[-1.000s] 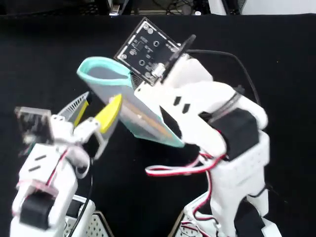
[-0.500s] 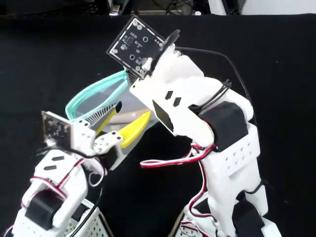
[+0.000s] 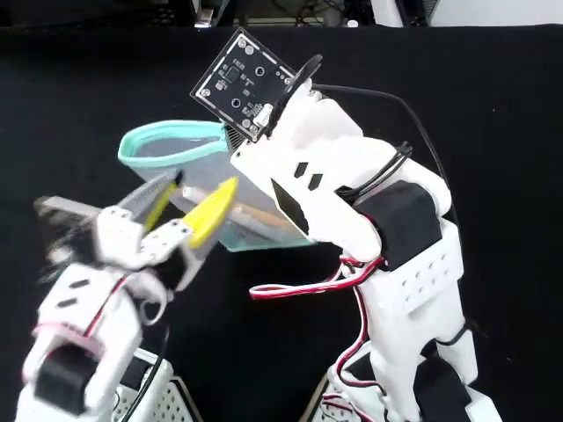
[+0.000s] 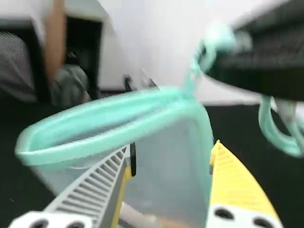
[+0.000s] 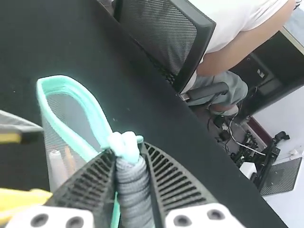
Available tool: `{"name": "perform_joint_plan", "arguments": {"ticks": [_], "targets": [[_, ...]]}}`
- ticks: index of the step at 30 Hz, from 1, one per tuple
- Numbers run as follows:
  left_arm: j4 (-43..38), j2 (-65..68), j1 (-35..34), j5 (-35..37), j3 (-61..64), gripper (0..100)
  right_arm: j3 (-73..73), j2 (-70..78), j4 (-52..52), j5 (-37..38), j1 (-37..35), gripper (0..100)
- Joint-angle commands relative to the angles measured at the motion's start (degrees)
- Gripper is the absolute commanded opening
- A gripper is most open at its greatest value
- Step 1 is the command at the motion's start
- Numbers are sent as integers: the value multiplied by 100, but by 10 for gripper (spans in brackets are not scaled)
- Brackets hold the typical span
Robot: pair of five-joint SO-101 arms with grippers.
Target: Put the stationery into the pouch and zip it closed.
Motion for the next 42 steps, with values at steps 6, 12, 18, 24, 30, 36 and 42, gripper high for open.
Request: {"name": "perform_joint_plan", "arguments": {"ticks": [6,12,18,24,30,36,42], "targets": [[211,-255,505,-413,-136,270,-84,-22,-316,9,26,12],[167,158,1068,-475,48,270,-48,-13,-870,-352,26,12],[-387,607,1068,-448,312,270,-66,-22,-818,-378,-352,12],[-756,677,479,-440,479,270,-92,-66,-730,-378,-554,12],[-1108,721,-400,-369,541,270,-101,-66,-369,-378,-571,12],[-1363,686,-514,-202,752,270,-101,-66,132,-343,-721,12],[-1354,703,-347,-229,760,270,-101,-66,167,-378,-993,12]]}}
